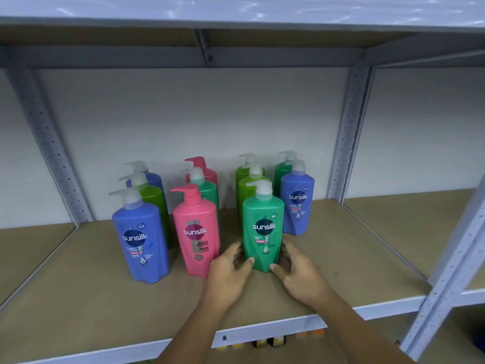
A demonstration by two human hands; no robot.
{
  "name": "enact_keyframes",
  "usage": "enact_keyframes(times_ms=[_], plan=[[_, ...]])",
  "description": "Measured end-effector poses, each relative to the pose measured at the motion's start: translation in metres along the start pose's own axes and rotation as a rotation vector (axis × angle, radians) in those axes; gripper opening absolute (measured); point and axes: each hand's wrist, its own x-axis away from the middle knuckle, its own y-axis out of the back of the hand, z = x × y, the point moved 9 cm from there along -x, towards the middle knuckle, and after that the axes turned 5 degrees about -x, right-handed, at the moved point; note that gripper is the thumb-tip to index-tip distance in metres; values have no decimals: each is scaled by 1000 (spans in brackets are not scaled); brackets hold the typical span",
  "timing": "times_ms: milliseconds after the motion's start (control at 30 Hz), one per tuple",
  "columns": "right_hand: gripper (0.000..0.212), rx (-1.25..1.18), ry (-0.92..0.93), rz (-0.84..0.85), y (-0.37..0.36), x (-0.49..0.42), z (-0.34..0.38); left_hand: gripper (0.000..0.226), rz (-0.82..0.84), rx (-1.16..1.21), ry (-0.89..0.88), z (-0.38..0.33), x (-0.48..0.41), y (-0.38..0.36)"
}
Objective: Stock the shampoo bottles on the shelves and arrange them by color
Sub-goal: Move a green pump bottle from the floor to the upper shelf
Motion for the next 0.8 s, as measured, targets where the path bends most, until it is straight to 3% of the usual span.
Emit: enact_keyframes(times_ms=[367,800], plan=[[56,166,0,-24,-2,-3,-6,55,-34,-154,-17,-2,0,2],[51,292,0,-7,-8,-5,-5,55,-63,-359,-37,-9,3,1]])
